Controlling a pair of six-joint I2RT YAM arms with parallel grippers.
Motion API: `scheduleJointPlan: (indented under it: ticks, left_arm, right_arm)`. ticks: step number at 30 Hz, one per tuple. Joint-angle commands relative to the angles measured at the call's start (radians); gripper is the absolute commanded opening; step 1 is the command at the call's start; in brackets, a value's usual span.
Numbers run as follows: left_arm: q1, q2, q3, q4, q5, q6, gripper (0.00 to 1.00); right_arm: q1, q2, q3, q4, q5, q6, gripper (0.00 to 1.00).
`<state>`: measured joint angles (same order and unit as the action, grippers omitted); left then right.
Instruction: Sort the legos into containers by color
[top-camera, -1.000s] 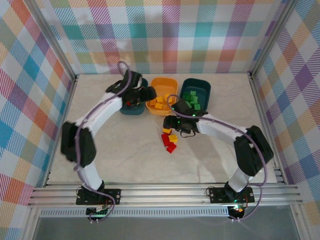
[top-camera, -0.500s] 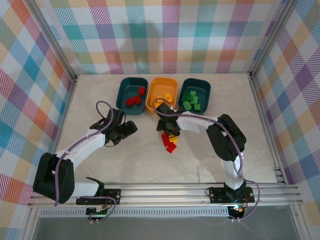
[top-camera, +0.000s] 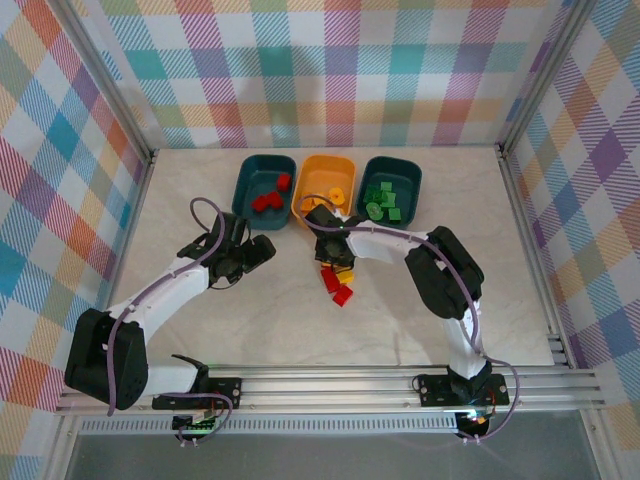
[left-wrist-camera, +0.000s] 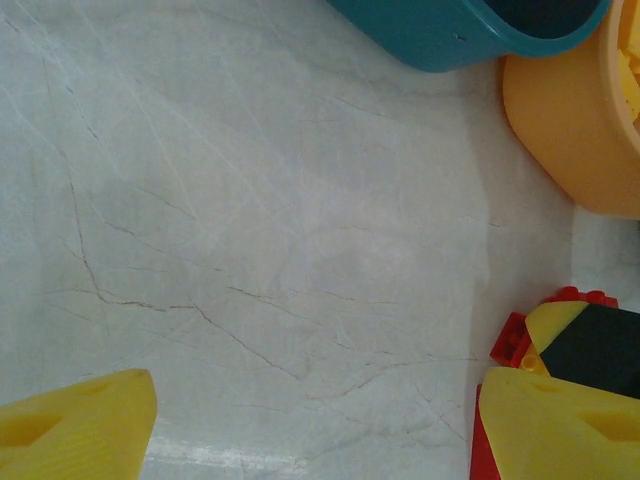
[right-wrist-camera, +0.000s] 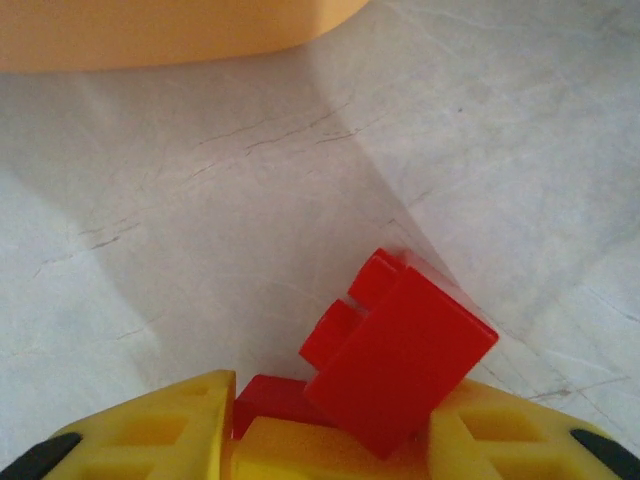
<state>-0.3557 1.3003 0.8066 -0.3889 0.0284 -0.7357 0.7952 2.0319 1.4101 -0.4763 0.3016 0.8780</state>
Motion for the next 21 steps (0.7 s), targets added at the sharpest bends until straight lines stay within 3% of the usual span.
scheduleJointPlan:
  ticks: [1,13,21]
  left_arm:
    - [-0.003,0.005,0.024,-0.001,0.007,0.024,0.84]
    - [-0.003,0.022,0.048,-0.005,0.023,0.034,0.84]
    - [-0.005,0.029,0.042,-0.005,0.011,0.036,0.84]
  right_arm:
    - [0.026,-0.053,-0.025,0.000,0.030,-0.034,0.36]
    - [0.053,-0.158,-0.075,0.004,0.057,-0.092,0.38]
    - [0.061,-0.032,-0.014,0.122,-0.069,-0.168,0.38]
